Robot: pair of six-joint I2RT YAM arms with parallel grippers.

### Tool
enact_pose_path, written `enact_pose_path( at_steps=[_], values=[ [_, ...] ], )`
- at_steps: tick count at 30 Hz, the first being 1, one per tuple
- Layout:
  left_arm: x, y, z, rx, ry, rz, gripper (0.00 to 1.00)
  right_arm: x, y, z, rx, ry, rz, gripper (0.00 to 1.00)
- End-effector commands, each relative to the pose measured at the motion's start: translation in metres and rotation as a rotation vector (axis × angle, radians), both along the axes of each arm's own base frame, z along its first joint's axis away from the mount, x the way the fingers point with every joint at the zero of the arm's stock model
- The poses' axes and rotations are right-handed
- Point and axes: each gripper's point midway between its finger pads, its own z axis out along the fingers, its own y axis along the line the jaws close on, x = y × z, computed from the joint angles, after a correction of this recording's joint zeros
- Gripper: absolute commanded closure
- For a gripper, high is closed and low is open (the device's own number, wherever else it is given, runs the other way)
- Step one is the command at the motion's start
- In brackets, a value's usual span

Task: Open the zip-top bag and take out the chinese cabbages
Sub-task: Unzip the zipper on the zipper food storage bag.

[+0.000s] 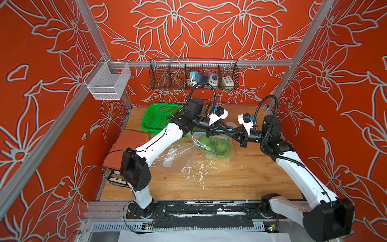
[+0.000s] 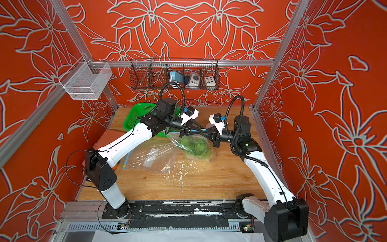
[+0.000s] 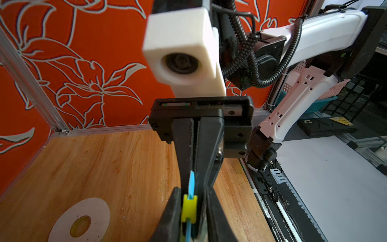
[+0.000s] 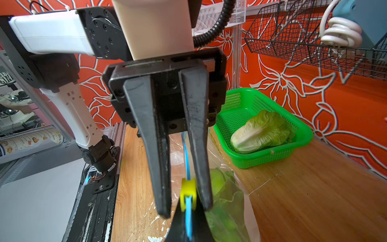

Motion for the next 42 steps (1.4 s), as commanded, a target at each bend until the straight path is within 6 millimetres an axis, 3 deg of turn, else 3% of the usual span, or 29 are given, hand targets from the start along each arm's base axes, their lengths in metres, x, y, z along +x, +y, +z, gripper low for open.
enact_pose_path(
  at_steps=[1, 14, 25, 36, 42],
  values=[
    [-0.006, -0.002, 0.004, -0.009, -0.006, -0.035, 0.84, -0.006, 0.001, 0.019, 0.007, -0.077, 0.020, 1.00],
    [-0.006, 0.005, 0.007, -0.024, -0.029, -0.009, 1.00, -0.003, 0.000, 0.019, 0.004, -0.091, -0.003, 1.00],
    [-0.002, 0.013, 0.007, -0.031, -0.030, 0.016, 0.98, 0.003, -0.003, 0.019, -0.001, -0.099, -0.051, 1.00],
    [0.009, 0.033, 0.000, -0.011, -0.017, 0.086, 0.98, 0.018, -0.011, 0.025, 0.028, -0.112, -0.138, 1.00],
    [0.012, 0.045, -0.007, 0.025, -0.025, 0.148, 0.98, 0.042, -0.027, 0.028, 0.045, -0.098, -0.270, 1.00]
  ],
)
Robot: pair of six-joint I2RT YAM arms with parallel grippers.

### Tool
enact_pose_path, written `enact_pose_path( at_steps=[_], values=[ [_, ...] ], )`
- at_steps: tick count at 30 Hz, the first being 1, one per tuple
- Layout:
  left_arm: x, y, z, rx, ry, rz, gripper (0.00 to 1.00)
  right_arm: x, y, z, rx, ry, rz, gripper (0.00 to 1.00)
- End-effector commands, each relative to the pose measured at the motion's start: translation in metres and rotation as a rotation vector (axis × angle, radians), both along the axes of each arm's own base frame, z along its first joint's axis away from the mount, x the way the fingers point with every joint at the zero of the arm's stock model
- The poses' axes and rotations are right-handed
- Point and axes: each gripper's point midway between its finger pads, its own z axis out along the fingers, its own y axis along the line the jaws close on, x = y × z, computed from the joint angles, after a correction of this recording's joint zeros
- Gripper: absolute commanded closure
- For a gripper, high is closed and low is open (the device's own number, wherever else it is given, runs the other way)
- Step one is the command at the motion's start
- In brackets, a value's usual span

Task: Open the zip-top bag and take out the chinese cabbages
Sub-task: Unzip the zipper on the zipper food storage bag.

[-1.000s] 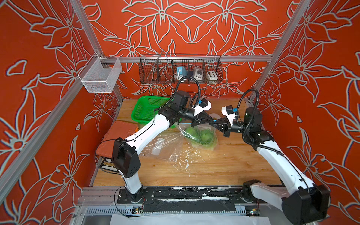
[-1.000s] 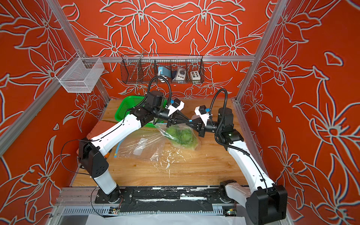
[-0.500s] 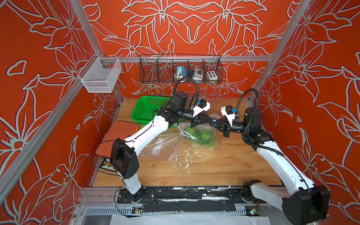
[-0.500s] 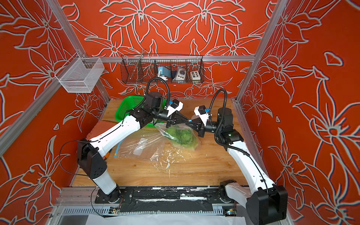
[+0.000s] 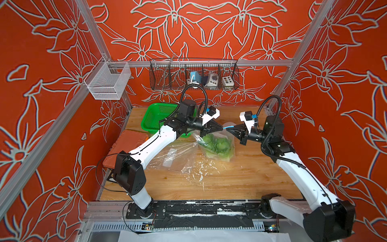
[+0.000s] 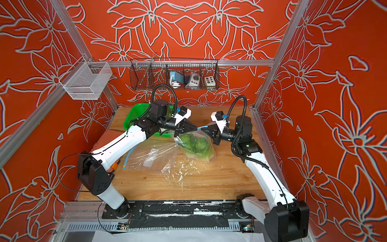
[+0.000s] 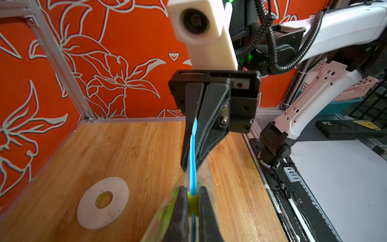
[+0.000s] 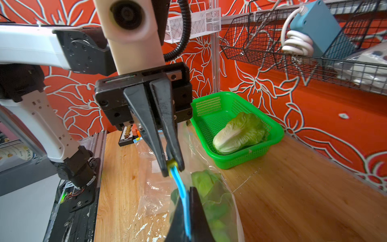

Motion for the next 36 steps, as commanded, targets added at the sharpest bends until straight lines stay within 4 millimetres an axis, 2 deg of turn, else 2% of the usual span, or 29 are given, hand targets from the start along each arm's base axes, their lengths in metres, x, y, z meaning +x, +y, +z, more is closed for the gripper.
enact_pose_path(
  at_steps=[1, 4, 15, 26, 36],
  values=[
    [-0.008, 0.013, 0.003, 0.026, -0.001, 0.028, 0.98, 0.020, -0.017, 0.023, 0.037, -0.082, -0.129, 1.00],
    [-0.009, 0.021, 0.002, 0.041, -0.005, 0.056, 0.98, 0.029, -0.025, 0.028, 0.056, -0.084, -0.173, 1.00],
    [0.001, 0.058, -0.008, 0.132, -0.039, 0.240, 0.99, 0.050, -0.035, 0.039, 0.043, -0.103, -0.205, 1.00],
    [-0.013, 0.089, -0.024, 0.185, -0.040, 0.356, 0.98, 0.080, -0.050, 0.047, 0.049, -0.092, -0.253, 1.00],
    [-0.024, 0.113, -0.045, 0.220, -0.005, 0.412, 0.98, 0.089, -0.053, 0.049, 0.058, -0.083, -0.257, 1.00]
  ],
)
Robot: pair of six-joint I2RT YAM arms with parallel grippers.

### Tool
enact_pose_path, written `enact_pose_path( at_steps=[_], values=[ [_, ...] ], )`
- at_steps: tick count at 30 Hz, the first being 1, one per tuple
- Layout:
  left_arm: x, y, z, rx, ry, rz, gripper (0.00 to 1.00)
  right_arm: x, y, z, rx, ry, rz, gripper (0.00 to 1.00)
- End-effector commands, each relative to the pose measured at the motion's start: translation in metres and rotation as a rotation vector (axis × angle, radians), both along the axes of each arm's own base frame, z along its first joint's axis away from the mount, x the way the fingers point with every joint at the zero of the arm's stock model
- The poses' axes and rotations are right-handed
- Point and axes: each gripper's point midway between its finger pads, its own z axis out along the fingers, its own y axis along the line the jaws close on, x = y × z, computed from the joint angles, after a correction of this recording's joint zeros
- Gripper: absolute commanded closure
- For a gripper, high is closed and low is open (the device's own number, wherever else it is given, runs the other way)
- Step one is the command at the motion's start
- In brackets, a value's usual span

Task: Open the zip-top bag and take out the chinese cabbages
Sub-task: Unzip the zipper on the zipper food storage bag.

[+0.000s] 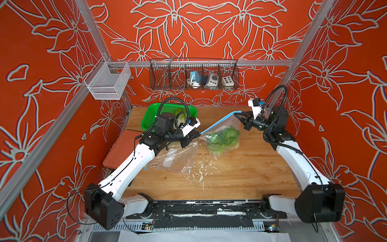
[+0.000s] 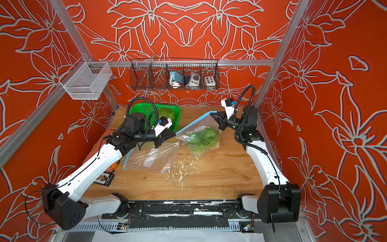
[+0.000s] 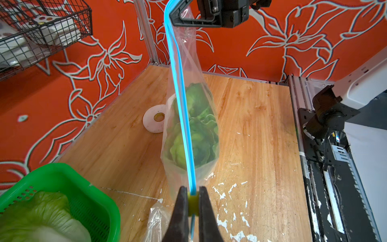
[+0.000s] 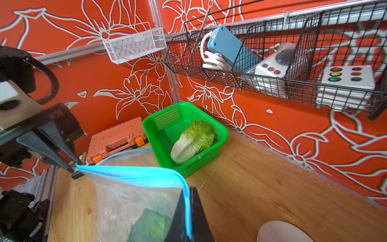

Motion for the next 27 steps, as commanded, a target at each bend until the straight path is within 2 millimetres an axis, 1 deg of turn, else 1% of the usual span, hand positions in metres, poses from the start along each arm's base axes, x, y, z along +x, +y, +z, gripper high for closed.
enact_pose_path(
  at_steps=[1, 4, 6, 7, 8, 9, 10, 12, 13, 15, 17, 20, 24, 27],
  values=[
    [-0.008, 0.011, -0.010, 0.027, 0.038, 0.019, 0.98, 0.011, -0.011, 0.033, 0.014, -0.099, -0.053, 1.00],
    [-0.009, 0.013, -0.007, 0.021, 0.033, 0.028, 0.98, 0.015, -0.009, 0.031, 0.026, -0.054, -0.044, 1.00],
    [-0.006, 0.013, -0.004, -0.002, 0.033, 0.047, 0.99, 0.020, -0.011, 0.027, 0.050, 0.013, -0.069, 1.00],
    [-0.005, 0.011, -0.001, -0.024, 0.038, 0.052, 0.99, 0.023, -0.012, 0.025, 0.065, 0.050, -0.084, 0.89],
    [-0.003, 0.010, 0.001, -0.045, 0.046, 0.060, 0.99, 0.026, -0.015, 0.023, 0.083, 0.087, -0.109, 0.74],
    [0.000, 0.009, 0.004, -0.072, 0.056, 0.070, 0.99, 0.029, -0.017, 0.021, 0.110, 0.133, -0.138, 0.55],
    [0.001, 0.007, 0.005, -0.095, 0.067, 0.076, 1.00, 0.030, -0.020, 0.019, 0.136, 0.175, -0.169, 0.42],
    [0.000, 0.003, 0.010, -0.149, 0.085, 0.061, 1.00, 0.022, -0.019, 0.022, 0.173, 0.194, -0.173, 0.25],
    [-0.001, 0.000, 0.013, -0.176, 0.090, 0.047, 1.00, 0.020, -0.021, 0.023, 0.190, 0.207, -0.201, 0.22],
    [-0.004, -0.003, 0.014, -0.206, 0.098, 0.021, 1.00, 0.017, -0.029, 0.017, 0.204, 0.290, -0.277, 0.21],
    [-0.005, -0.005, 0.014, -0.220, 0.100, 0.013, 1.00, 0.012, -0.032, 0.008, 0.227, 0.375, -0.335, 0.20],
    [-0.003, -0.005, 0.011, -0.216, 0.104, 0.017, 1.00, -0.002, -0.021, -0.001, 0.253, 0.452, -0.361, 0.21],
    [-0.002, -0.008, 0.007, -0.213, 0.109, 0.011, 1.00, -0.023, 0.012, -0.014, 0.180, 0.517, -0.352, 0.22],
    [-0.003, -0.010, 0.007, -0.215, 0.107, -0.005, 1.00, -0.030, 0.036, -0.018, 0.162, 0.561, -0.322, 0.25]
  ],
)
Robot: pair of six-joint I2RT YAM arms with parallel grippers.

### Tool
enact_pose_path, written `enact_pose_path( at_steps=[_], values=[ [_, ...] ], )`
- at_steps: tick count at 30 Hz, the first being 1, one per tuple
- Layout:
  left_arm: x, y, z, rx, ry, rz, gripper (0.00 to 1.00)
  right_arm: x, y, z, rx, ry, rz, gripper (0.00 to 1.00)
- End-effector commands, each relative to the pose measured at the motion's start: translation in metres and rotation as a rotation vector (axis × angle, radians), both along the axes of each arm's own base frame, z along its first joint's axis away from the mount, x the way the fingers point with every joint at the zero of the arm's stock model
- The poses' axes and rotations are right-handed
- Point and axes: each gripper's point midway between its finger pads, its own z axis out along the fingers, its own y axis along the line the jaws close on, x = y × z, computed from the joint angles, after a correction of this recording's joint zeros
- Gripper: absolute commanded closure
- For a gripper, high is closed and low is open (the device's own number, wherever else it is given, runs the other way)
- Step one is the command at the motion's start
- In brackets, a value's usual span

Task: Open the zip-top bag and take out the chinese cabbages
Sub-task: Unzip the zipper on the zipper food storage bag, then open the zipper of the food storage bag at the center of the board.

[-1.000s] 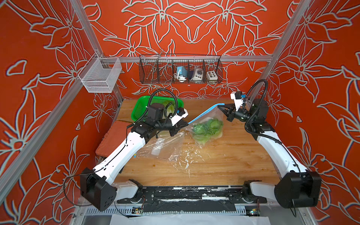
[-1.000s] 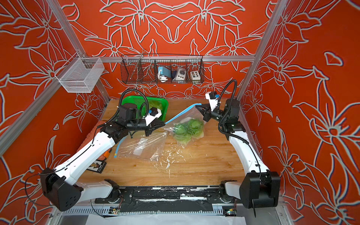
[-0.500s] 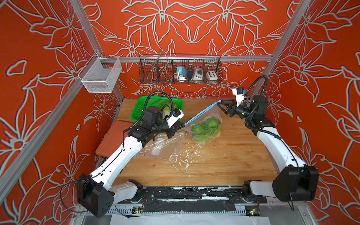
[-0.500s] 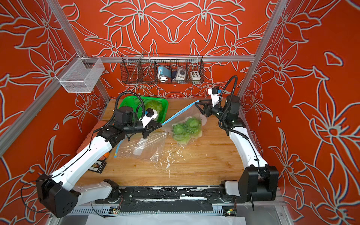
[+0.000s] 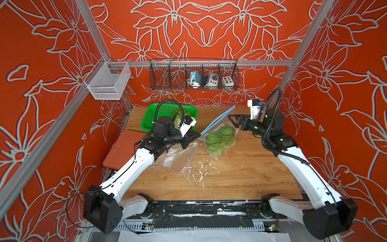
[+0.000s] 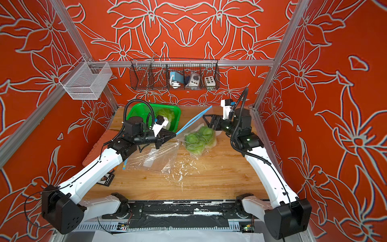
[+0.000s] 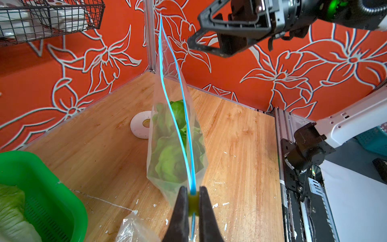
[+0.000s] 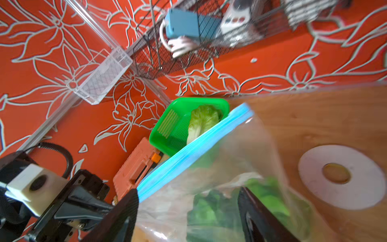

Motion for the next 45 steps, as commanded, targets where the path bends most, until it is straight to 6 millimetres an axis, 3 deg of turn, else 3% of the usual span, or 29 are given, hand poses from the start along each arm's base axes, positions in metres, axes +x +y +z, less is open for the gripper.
enact_pose_path(
  at_steps=[1, 6, 12, 19, 25, 33, 35, 38, 40, 42, 45],
  values=[
    [-0.003, -0.005, 0.007, -0.027, -0.022, -0.038, 1.00, 0.001, 0.008, -0.012, -0.021, 0.099, -0.054, 0.25],
    [-0.006, -0.005, 0.005, -0.018, -0.033, -0.057, 1.00, 0.002, 0.026, -0.018, -0.027, 0.143, -0.014, 0.25],
    [-0.009, -0.007, 0.003, -0.015, -0.039, -0.077, 0.99, 0.001, 0.035, -0.012, -0.028, 0.132, 0.028, 0.09],
    [-0.012, -0.009, 0.003, -0.023, -0.036, -0.094, 1.00, 0.000, 0.042, -0.013, -0.051, 0.132, 0.039, 0.04],
    [-0.015, -0.009, 0.003, -0.019, -0.046, -0.102, 0.99, 0.008, 0.032, -0.036, -0.104, 0.206, -0.044, 0.39],
    [-0.017, -0.008, 0.002, -0.019, -0.058, -0.105, 0.97, 0.006, 0.024, -0.032, -0.115, 0.203, -0.074, 0.95],
    [-0.016, -0.008, 0.002, -0.026, -0.052, -0.103, 0.96, 0.005, 0.026, -0.030, -0.106, 0.194, -0.066, 1.00],
    [-0.017, -0.011, 0.005, -0.047, -0.041, -0.109, 0.81, 0.004, 0.028, -0.026, -0.108, 0.168, -0.043, 1.00],
    [-0.015, -0.012, 0.012, -0.063, -0.039, -0.089, 0.61, 0.003, 0.028, -0.026, -0.127, 0.148, -0.030, 1.00],
    [-0.005, -0.010, 0.026, -0.084, -0.034, -0.003, 0.41, 0.001, 0.029, -0.025, -0.146, 0.127, -0.009, 1.00],
    [0.016, -0.003, 0.052, -0.151, -0.008, 0.175, 0.24, -0.005, 0.030, -0.026, -0.187, 0.099, 0.037, 1.00]
  ],
)
